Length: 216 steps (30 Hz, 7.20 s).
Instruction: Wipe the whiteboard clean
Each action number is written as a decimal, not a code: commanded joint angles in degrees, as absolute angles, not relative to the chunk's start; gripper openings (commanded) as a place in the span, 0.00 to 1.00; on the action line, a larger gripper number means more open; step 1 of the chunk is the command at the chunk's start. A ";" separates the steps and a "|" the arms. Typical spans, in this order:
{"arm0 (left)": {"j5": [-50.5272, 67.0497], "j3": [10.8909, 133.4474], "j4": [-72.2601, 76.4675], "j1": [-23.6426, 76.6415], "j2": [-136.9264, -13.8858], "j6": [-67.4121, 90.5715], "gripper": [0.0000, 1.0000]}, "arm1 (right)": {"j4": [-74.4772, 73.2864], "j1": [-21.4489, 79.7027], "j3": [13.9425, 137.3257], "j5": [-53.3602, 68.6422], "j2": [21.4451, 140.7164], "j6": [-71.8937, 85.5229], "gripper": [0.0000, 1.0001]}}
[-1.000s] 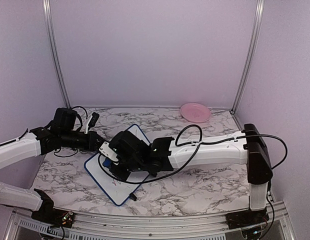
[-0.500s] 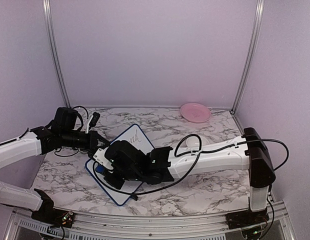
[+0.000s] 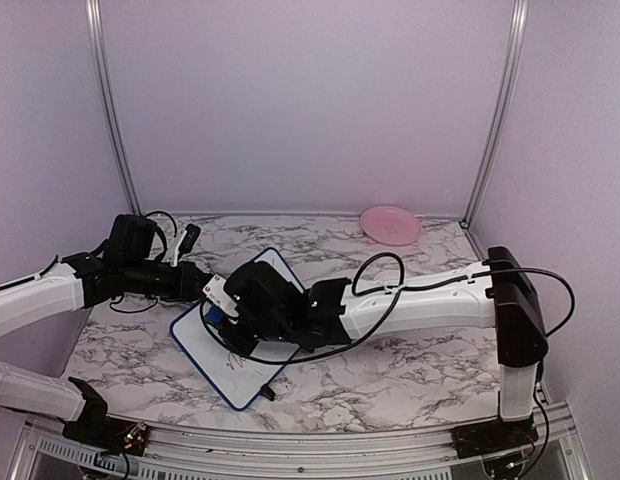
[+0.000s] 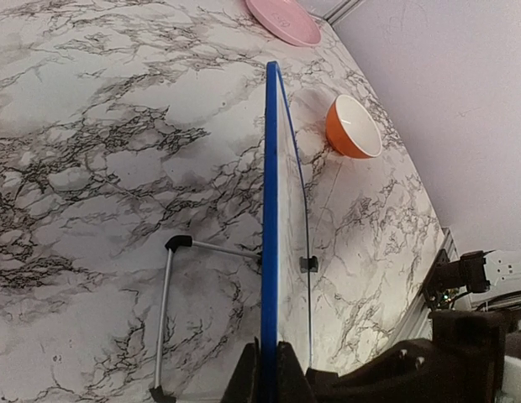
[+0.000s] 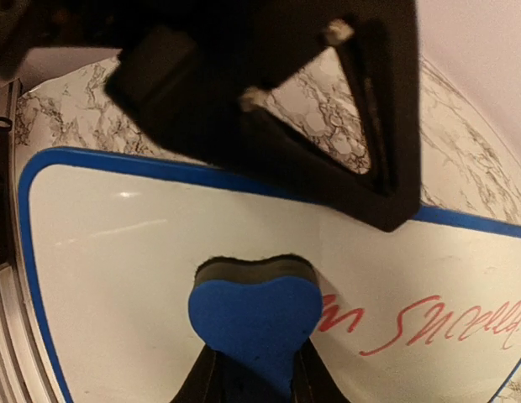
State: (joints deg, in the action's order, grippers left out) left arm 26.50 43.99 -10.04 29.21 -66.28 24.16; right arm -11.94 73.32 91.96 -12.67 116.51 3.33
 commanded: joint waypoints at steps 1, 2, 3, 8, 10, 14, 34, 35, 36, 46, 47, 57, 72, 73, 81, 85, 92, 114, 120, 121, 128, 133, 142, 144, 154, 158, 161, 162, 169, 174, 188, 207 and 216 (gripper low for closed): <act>26.15 44.30 -11.40 29.66 -67.66 24.70 0.00 | -13.24 68.24 89.41 -18.40 117.20 4.99 0.00; 26.13 44.36 -11.42 29.67 -67.78 24.67 0.00 | -13.15 67.72 89.12 -18.45 117.17 5.01 0.00; 26.16 44.38 -11.43 29.69 -67.83 24.63 0.00 | -13.06 67.23 88.86 -18.46 117.15 5.05 0.00; 25.95 44.49 -11.41 29.63 -68.12 24.55 0.00 | -11.21 67.37 87.87 -15.37 116.43 4.36 0.00; 25.81 44.63 -11.45 29.62 -68.28 24.53 0.00 | -10.52 68.59 87.80 -13.80 116.38 4.11 0.00; 25.63 44.91 -11.34 29.63 -68.30 24.46 0.00 | -8.04 73.11 87.55 -12.35 116.04 2.75 0.00; 25.67 45.16 -11.26 29.65 -68.61 20.98 0.00 | -6.81 61.66 83.14 -11.49 114.96 3.42 0.00; 25.71 45.29 -11.27 29.62 -68.77 20.90 0.00 | -6.90 61.35 83.16 -11.83 114.89 3.32 0.00; 25.68 45.39 -11.29 29.66 -68.81 20.81 0.00 | -6.91 61.17 83.21 -12.38 114.78 3.03 0.00; 25.25 46.30 -11.40 29.52 -69.37 20.26 0.00 | -6.05 66.04 83.63 -8.37 113.68 1.78 0.00; 25.19 46.79 -11.80 29.53 -69.26 19.90 0.00 | -5.86 66.41 83.71 -6.91 113.53 2.30 0.00; 25.23 46.68 -12.04 29.52 -70.02 17.94 0.00 | -6.90 61.17 83.04 -6.00 113.72 3.29 0.00; 30.05 49.98 -15.11 27.93 -70.87 19.36 0.06 | -6.36 56.68 80.84 -5.72 111.39 1.06 0.00; 30.52 50.31 -15.78 27.76 -70.91 19.46 0.08 | -6.12 56.94 80.64 -5.68 111.10 1.13 0.00; 31.97 51.94 -18.84 27.47 -72.13 19.21 0.16 | -5.55 61.55 81.00 -5.89 109.57 0.45 0.00; 31.97 52.03 -18.82 27.45 -72.14 19.33 0.14 | -5.99 64.32 81.96 -6.64 109.99 0.21 0.00; 32.07 52.12 -18.81 27.43 -72.55 19.20 0.00 | -5.81 65.43 82.93 -7.18 111.24 1.05 0.00; 30.36 51.61 -18.15 27.43 -72.76 18.51 0.00 | -3.24 56.42 78.67 -9.69 110.93 -2.80 0.00; 30.41 51.42 -17.82 27.47 -72.76 18.46 0.00 | -2.10 60.61 80.26 -8.72 111.69 -3.21 0.00; 30.39 51.42 -17.76 27.43 -72.82 18.49 0.00 | -1.95 60.52 80.88 -8.62 112.08 -3.05 0.00; 30.41 51.42 -17.78 27.42 -72.73 18.41 0.00 | -2.12 57.02 85.19 -10.35 114.73 -4.61 0.00; 30.25 51.58 -17.82 27.47 -72.82 18.36 0.00 | -3.41 53.08 88.24 -11.70 116.99 -6.33 0.00; 29.79 51.78 -17.81 27.44 -72.87 18.25 0.00 | -3.61 51.98 85.90 -10.50 117.62 -6.44 0.00; 29.70 51.77 -17.76 27.45 -72.91 18.16 0.00 | -3.34 52.91 84.03 -10.34 116.87 -6.33 0.00; 29.66 51.76 -17.39 27.45 -73.15 17.78 0.00 | -1.94 58.76 77.89 -7.57 114.31 -4.15 0.00; 29.81 51.77 -17.23 27.43 -73.28 17.73 0.00 | -1.48 59.01 79.32 -6.36 114.70 -3.86 0.00; 29.79 51.81 -17.02 27.43 -73.34 17.57 0.00 | -2.01 58.35 83.27 -5.91 115.65 -4.46 0.00; 29.72 51.92 -16.98 27.47 -73.41 17.41 0.00 | -1.94 57.98 84.46 -5.89 115.93 -4.74 0.00; 28.88 52.50 -16.96 27.48 -74.18 16.64 0.00 | -1.93 53.62 90.74 -3.50 118.09 -5.11 0.00; 28.19 52.73 -16.73 27.38 -74.28 16.96 0.00 | -1.59 51.59 90.36 -2.97 119.04 -4.83 0.00; 27.66 51.77 -15.93 27.33 -73.87 17.31 0.00 | -1.57 53.85 77.24 -2.37 116.21 -2.70 0.00; 25.86 51.07 -14.92 27.34 -73.29 17.82 0.00 | -3.83 52.49 90.74 -3.19 120.75 -2.80 0.00; 25.18 51.06 -14.60 27.25 -73.34 17.94 0.00 | -6.27 49.59 94.29 -6.24 125.34 -3.69 0.00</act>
